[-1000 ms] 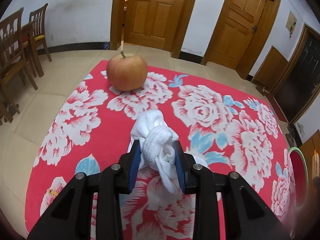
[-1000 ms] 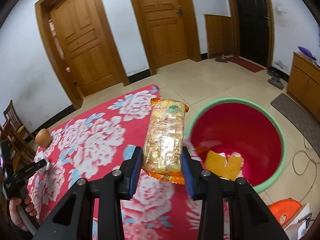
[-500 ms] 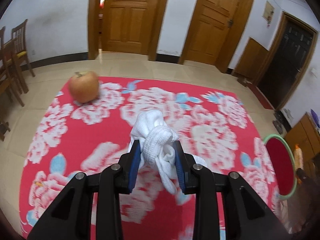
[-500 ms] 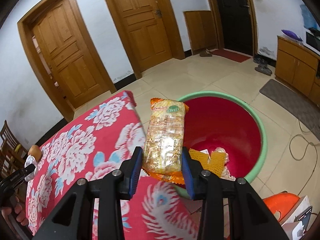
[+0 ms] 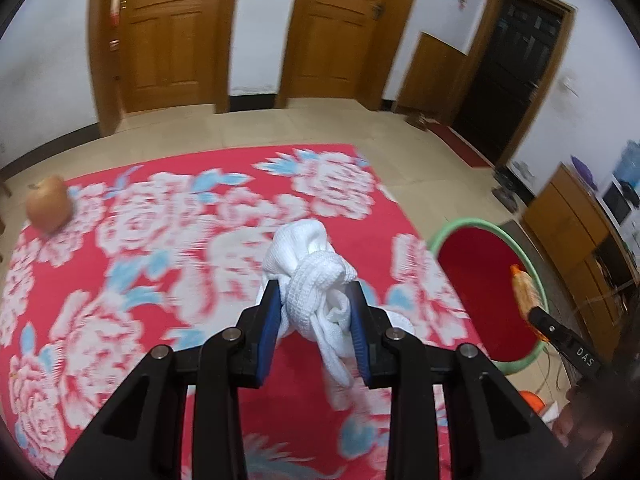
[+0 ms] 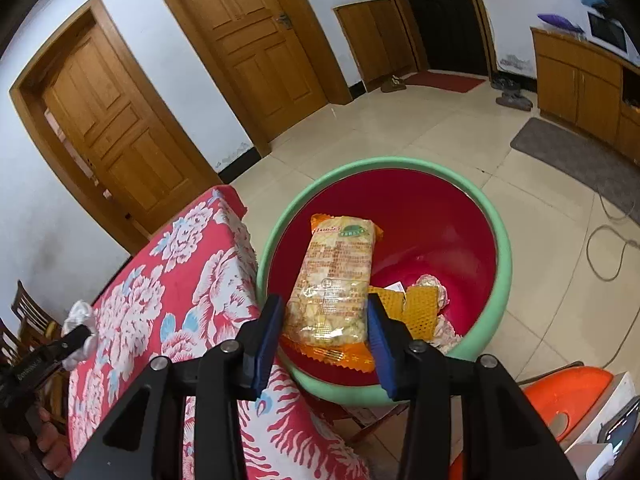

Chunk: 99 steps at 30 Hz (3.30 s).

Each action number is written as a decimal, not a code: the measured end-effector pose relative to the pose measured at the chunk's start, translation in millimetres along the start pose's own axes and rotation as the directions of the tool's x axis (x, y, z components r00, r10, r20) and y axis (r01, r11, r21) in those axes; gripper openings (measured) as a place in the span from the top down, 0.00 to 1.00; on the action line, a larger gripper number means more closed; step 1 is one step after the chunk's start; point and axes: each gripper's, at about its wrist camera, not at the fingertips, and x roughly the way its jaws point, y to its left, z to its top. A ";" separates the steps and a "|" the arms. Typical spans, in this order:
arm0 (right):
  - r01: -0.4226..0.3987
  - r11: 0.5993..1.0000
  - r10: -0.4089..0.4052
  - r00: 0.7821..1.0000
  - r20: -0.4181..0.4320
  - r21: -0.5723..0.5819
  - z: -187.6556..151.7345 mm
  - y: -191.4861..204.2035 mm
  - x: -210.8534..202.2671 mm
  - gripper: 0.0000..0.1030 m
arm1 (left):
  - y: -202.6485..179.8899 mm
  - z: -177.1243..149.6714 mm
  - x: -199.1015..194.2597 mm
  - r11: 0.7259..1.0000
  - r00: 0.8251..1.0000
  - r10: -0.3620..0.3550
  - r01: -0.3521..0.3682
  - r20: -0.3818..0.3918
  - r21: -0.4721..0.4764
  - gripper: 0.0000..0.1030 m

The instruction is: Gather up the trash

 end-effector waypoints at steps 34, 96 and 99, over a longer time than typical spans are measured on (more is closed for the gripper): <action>-0.074 0.993 0.063 0.991 0.119 0.088 -0.9 -42.9 -58.1 0.43 | -154.6 -18.5 37.3 0.927 0.980 -0.174 0.194 -0.092 0.320 0.47; -0.099 0.912 0.164 0.977 0.135 -0.398 -179.9 108.9 -124.5 0.11 | 44.0 -174.4 -137.6 0.943 0.929 0.331 -0.319 0.166 -0.097 0.10; -0.095 0.911 0.157 0.980 0.124 -0.401 -182.0 108.1 -120.1 0.11 | 41.5 -177.4 -132.0 0.940 0.927 0.340 -0.330 0.158 -0.086 0.10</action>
